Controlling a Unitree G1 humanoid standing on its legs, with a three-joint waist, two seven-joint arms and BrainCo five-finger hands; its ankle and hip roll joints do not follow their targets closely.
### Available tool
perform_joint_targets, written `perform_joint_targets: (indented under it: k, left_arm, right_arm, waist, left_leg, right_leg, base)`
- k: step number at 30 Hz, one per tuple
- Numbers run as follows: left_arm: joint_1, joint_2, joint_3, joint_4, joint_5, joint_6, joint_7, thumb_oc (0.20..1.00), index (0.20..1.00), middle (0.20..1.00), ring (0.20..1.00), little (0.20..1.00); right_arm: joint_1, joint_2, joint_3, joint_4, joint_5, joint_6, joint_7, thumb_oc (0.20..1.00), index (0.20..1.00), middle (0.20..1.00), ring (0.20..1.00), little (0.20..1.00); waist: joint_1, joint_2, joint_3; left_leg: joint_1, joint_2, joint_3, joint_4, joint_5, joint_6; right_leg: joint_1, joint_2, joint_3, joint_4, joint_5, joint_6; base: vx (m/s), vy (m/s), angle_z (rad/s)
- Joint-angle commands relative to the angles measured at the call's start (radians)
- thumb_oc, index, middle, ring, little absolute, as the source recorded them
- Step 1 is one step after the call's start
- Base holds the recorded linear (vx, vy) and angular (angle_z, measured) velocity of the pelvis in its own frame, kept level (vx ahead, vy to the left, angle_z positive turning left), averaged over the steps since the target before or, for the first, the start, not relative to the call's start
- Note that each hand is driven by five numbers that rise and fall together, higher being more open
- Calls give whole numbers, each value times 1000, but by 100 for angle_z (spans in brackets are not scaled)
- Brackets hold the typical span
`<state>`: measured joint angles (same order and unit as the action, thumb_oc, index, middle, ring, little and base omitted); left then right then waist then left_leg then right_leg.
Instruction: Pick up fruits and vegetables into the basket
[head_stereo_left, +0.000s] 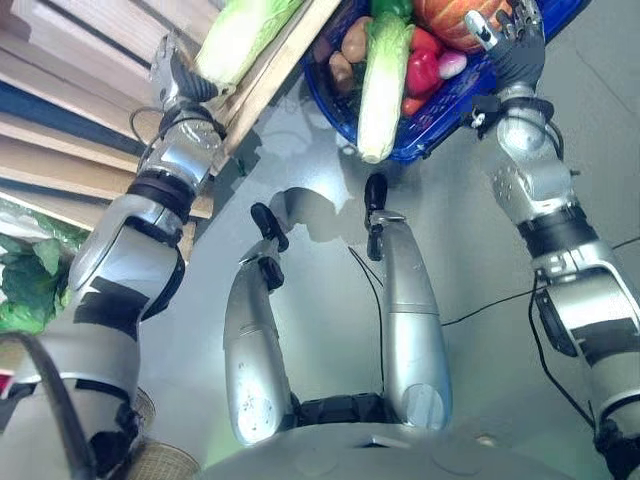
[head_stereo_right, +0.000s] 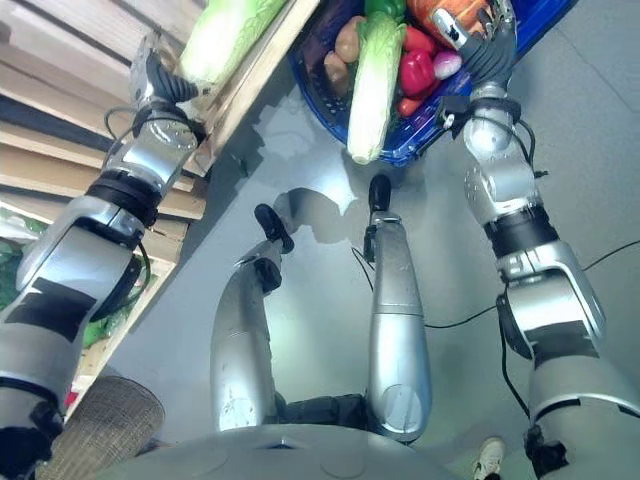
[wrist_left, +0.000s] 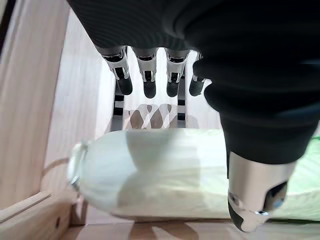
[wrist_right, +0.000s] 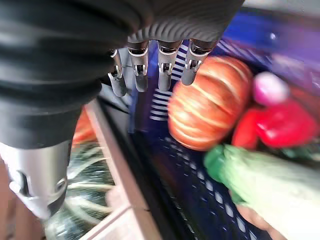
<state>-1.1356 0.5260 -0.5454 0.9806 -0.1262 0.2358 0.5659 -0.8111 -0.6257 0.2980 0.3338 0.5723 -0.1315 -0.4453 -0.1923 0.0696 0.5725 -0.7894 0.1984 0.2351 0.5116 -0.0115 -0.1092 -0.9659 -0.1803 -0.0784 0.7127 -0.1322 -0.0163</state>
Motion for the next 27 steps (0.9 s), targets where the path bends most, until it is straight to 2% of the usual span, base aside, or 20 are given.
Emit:
perform_joint_targets:
  k: [1, 3, 4, 5, 9, 13, 16, 21, 27]
  left_arm:
    - [80, 47, 72, -16, 40, 11, 45, 1000, 1000, 1000, 1000, 1000]
    - [103, 56, 94, -20, 42, 24, 41, 1000, 1000, 1000, 1000, 1000]
    - [125, 64, 118, -13, 47, 31, 41, 1000, 1000, 1000, 1000, 1000]
    - [126, 63, 118, -13, 47, 31, 41, 1000, 1000, 1000, 1000, 1000]
    - [139, 112, 158, 75, 25, 45, -15, 1000, 1000, 1000, 1000, 1000]
    - [140, 131, 168, 139, 21, 50, -41, 1000, 1000, 1000, 1000, 1000]
    - [136, 148, 174, 175, 2, 54, -60, 1000, 1000, 1000, 1000, 1000]
    - [99, 186, 158, 236, -1, 56, -61, 1000, 1000, 1000, 1000, 1000]
    - [72, 194, 144, 227, 5, 48, -38, 1000, 1000, 1000, 1000, 1000]
  right_arm:
    - [146, -14, -73, -148, -103, -78, 93, 1000, 1000, 1000, 1000, 1000]
    - [214, -21, -95, -214, -127, -93, 135, 1000, 1000, 1000, 1000, 1000]
    - [278, -32, -115, -275, -142, -121, 194, 1000, 1000, 1000, 1000, 1000]
    - [282, -32, -117, -278, -142, -121, 195, 1000, 1000, 1000, 1000, 1000]
    - [424, -65, -177, -397, -191, -168, 266, 1000, 1000, 1000, 1000, 1000]
    - [483, -77, -199, -397, -168, -153, 287, 1000, 1000, 1000, 1000, 1000]
    - [509, -80, -202, -386, -139, -114, 302, 1000, 1000, 1000, 1000, 1000]
    - [537, -72, -179, -357, -65, -96, 306, 1000, 1000, 1000, 1000, 1000]
    - [563, -47, -176, -335, 32, -87, 295, 1000, 1000, 1000, 1000, 1000]
  waist:
    - [-46, -13, -53]
    - [-62, -17, -53]
    - [-80, -23, -53]
    - [-79, -23, -53]
    - [-130, -37, -53]
    - [-152, -42, -53]
    - [-163, -47, -53]
    - [-176, -61, -53]
    - [-181, -64, -53]
  left_leg:
    - [24, -28, 38, 33, -89, 3]
    - [36, -25, 48, 24, -87, 1]
    - [45, -23, 58, 17, -87, -1]
    - [47, -23, 58, 17, -87, -1]
    - [65, -12, 84, 10, -87, -13]
    - [76, -7, 103, 1, -84, -18]
    - [76, -3, 111, -1, -82, -19]
    - [63, 11, 124, 4, -81, -22]
    - [54, 15, 131, 7, -83, -19]
  right_leg:
    - [39, 63, 39, -36, -46, 70]
    - [43, 63, 46, -43, -44, 70]
    - [46, 63, 51, -47, -44, 69]
    - [46, 63, 51, -47, -44, 69]
    - [46, 67, 68, -49, -44, 70]
    - [46, 69, 77, -60, -40, 70]
    - [44, 74, 83, -68, -35, 67]
    - [33, 86, 91, -76, -29, 61]
    - [23, 92, 95, -79, -26, 56]
  base:
    - [14, 84, -7]
    - [15, 98, -11]
    - [11, 90, -11]
    - [4, 78, -10]
    - [14, 88, -15]
    - [5, 46, -15]
    - [0, 10, -9]
    - [-4, -9, -4]
    - [9, 10, -3]
